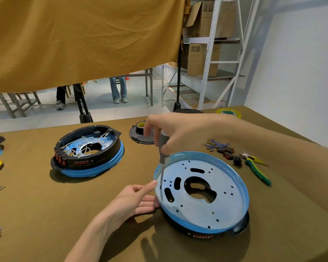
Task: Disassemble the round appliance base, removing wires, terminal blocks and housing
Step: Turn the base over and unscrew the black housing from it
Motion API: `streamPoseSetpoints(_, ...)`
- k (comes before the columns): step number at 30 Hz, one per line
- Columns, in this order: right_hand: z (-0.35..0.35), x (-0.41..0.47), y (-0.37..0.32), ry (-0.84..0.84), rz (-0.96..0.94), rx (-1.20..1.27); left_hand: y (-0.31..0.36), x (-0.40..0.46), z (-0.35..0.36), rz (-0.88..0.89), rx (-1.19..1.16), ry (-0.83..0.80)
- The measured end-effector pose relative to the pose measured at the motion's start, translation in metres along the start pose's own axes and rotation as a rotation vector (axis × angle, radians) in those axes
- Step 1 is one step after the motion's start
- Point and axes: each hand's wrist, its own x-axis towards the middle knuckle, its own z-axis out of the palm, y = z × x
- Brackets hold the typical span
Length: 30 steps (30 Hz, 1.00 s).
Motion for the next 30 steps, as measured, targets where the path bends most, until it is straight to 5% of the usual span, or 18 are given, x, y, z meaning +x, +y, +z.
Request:
streamPoseSetpoints(6,0.016,0.008,0.003,0.343,0.074,-0.548,0.001,-0.001,-0.001,-0.006,0.013,-0.010)
streamPoseSetpoints(12,0.008,0.002,0.000,0.048,-0.086,-0.014,0.000,0.000,-0.002,-0.002,-0.014,-0.015)
streamPoseSetpoints(18,0.016,0.009,-0.004,0.312,-0.010,-0.506,-0.003,-0.001,-0.003,0.024,-0.020,-0.020)
streamPoseSetpoints(22,0.007,0.006,-0.003,0.042,-0.081,-0.078,-0.004,0.000,-0.004,0.021,-0.007,-0.039)
streamPoseSetpoints(24,0.006,0.004,-0.003,-0.009,-0.095,-0.076,-0.004,0.002,-0.005,0.014,0.001,-0.046)
streamPoseSetpoints(28,0.015,0.008,-0.007,0.322,-0.030,-0.611,-0.005,0.002,-0.005,0.019,0.002,-0.039)
streamPoseSetpoints(30,0.013,0.012,-0.004,0.307,-0.007,-0.577,-0.005,0.002,-0.005,0.017,0.003,-0.041)
